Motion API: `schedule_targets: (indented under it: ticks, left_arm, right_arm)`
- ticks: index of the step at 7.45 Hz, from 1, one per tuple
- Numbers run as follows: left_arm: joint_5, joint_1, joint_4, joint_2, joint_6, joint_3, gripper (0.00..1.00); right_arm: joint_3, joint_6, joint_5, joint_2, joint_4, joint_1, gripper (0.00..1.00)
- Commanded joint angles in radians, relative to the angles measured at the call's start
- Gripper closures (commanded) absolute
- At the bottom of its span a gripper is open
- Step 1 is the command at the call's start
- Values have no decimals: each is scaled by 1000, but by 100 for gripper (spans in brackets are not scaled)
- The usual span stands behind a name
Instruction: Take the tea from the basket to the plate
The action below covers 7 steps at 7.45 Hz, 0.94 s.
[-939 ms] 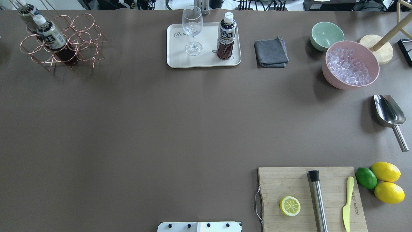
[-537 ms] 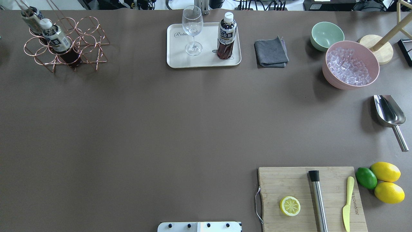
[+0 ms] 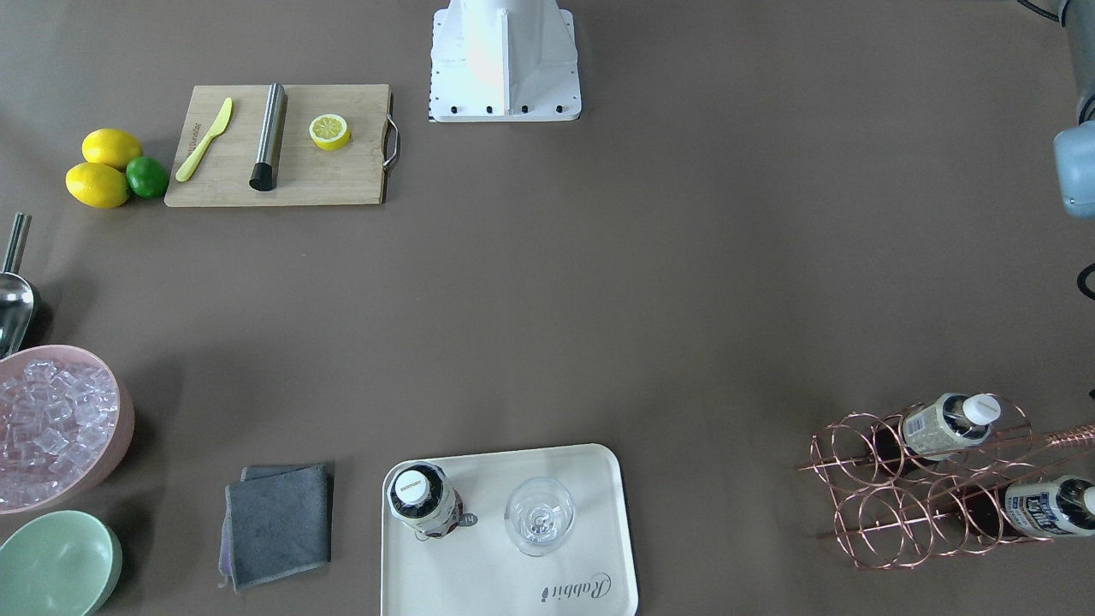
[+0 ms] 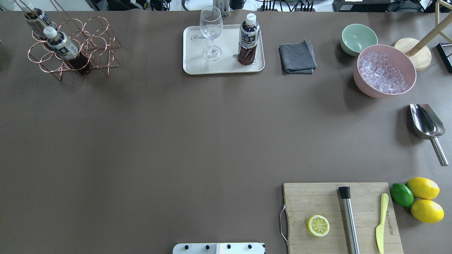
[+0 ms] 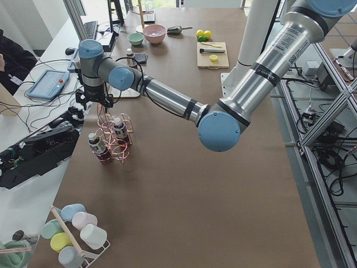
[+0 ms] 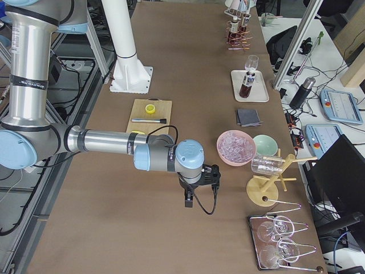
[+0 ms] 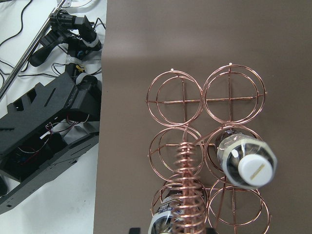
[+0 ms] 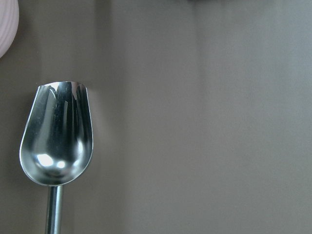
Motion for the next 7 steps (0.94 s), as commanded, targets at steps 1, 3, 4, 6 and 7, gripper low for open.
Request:
schedule_targets:
  ticks: [1,3,4,6,7]
  left_arm:
    - [-8,-3,-1,-2,-37,-12,2]
    - [-76,-40,19,48,-344,-123,2]
    - [-127,-63,20,114,-631,-224,2]
    - [-205,-122,20,238,-1036,-361,2]
    - [-212,-144,40,326,-1120,-415,2]
  right_arm:
    - [9,1,-9,4,-2,-17,0]
    - [9,1,-9,3,-3,-17,0]
    - [9,1,-9,4,-6,-19,0]
    - [7,3,-10,6,-6,-19,0]
    - [7,3,-10,6,-9,-19,0]
